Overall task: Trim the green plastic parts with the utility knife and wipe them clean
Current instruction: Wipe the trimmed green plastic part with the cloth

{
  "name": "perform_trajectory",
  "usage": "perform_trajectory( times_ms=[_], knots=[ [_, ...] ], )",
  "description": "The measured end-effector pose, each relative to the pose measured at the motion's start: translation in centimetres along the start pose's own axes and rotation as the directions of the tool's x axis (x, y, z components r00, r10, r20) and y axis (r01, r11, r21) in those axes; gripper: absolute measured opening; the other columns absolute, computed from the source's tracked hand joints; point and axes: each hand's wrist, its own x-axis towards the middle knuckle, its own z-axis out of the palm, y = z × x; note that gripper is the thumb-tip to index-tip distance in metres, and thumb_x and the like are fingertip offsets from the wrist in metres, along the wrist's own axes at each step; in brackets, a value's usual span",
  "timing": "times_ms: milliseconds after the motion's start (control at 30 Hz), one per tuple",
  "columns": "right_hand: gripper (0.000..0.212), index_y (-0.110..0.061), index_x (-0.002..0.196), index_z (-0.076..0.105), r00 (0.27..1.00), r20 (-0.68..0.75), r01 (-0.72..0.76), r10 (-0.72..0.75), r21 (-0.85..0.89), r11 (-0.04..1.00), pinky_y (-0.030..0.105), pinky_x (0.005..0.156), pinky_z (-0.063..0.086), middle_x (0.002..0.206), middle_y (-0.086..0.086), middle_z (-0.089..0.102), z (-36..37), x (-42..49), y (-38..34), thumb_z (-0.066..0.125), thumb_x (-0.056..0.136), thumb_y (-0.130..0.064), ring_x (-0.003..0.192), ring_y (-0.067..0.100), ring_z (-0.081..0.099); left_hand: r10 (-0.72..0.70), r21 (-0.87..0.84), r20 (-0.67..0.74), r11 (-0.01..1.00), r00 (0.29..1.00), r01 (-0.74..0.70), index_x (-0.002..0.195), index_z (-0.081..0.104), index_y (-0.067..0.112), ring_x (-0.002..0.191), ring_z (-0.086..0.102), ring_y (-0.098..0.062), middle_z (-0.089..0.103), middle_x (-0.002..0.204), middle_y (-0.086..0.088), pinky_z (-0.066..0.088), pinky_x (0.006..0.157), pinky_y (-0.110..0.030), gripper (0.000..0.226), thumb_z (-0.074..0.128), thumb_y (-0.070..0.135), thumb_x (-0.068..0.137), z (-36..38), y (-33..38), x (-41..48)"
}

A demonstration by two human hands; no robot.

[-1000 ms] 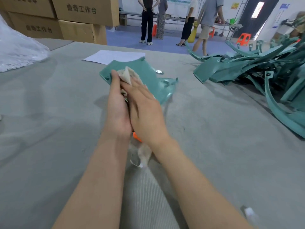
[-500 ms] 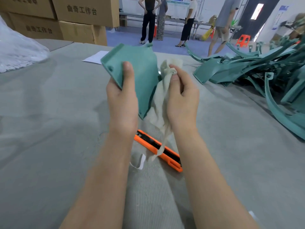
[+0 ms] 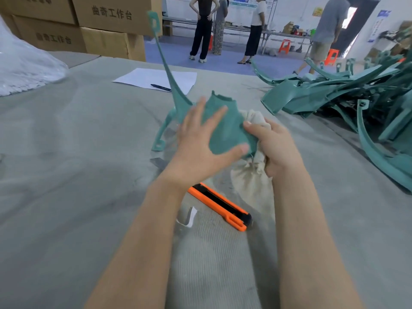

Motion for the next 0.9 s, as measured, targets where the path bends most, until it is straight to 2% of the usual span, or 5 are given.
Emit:
perform_trajectory(
  times_ms=[133, 267, 533, 767, 900],
  knots=[
    [0.007, -0.010, 0.099, 0.062, 0.998, -0.004, 0.064, -0.064, -0.075, 0.995, 0.031, 0.065, 0.056, 0.085, 0.006, 0.069, 0.0, 0.1, 0.4, 0.056, 0.095, -0.008, 0.071, 0.016, 0.066, -0.405, -0.470, -0.306, 0.851, 0.862, 0.234, 0.148, 0.029, 0.015, 0.136, 0.036, -0.011, 0.037, 0.148, 0.002, 0.030, 0.112, -0.026, 0.072, 0.066, 0.033, 0.089, -1.1, -0.6, 0.7],
    [0.011, -0.015, 0.087, 0.057, 0.994, -0.003, 0.107, -0.110, -0.202, 0.973, 0.032, 0.067, 0.049, 0.084, 0.003, 0.063, 0.5, 0.1, 0.8, 0.059, 0.095, -0.022, 0.075, 0.016, 0.059, -0.471, -0.930, 0.320, 0.009, 0.822, 0.367, 0.127, 0.058, 0.014, 0.098, 0.070, -0.018, 0.070, 0.115, -0.003, 0.058, 0.080, -0.032, 0.035, 0.051, 0.032, 0.098, -1.9, -1.2, 1.0],
    [0.031, -0.022, 0.076, 0.045, 0.780, -0.534, 0.309, -0.327, -0.125, 0.943, 0.017, 0.071, 0.041, 0.075, -0.010, 0.047, 1.0, 0.0, -0.7, 0.032, 0.104, -0.029, 0.068, 0.001, 0.049, -0.448, -0.946, 0.219, 0.119, 0.867, 0.301, 0.134, 0.052, 0.011, 0.112, 0.064, -0.019, 0.065, 0.125, -0.006, 0.055, 0.089, -0.034, 0.037, 0.040, 0.028, 0.103, -1.1, -0.3, 1.0],
    [0.022, -0.010, 0.114, 0.056, 0.814, 0.210, 0.555, -0.541, -0.556, 0.619, 0.011, 0.080, 0.036, 0.103, -0.005, 0.059, 6.1, -1.8, 1.9, 0.059, 0.092, -0.009, 0.093, 0.005, 0.052, -0.514, -0.955, 0.239, 0.027, 0.824, 0.294, 0.122, 0.061, 0.013, 0.090, 0.068, -0.013, 0.069, 0.108, -0.005, 0.057, 0.074, -0.022, 0.036, 0.042, 0.035, 0.102, -0.3, 0.9, 1.1],
    [0.013, -0.001, 0.095, 0.066, 0.751, 0.044, 0.475, -0.658, -0.729, 0.493, 0.031, 0.085, 0.036, 0.103, 0.015, 0.062, 5.6, -0.3, 2.9, 0.062, 0.091, -0.013, 0.099, 0.034, 0.052, -0.513, -0.959, 0.187, 0.087, 0.838, 0.268, 0.125, 0.060, 0.009, 0.103, 0.068, -0.018, 0.069, 0.115, -0.008, 0.055, 0.087, -0.028, 0.043, 0.037, 0.038, 0.103, 0.1, 0.8, 1.0]
  ],
)
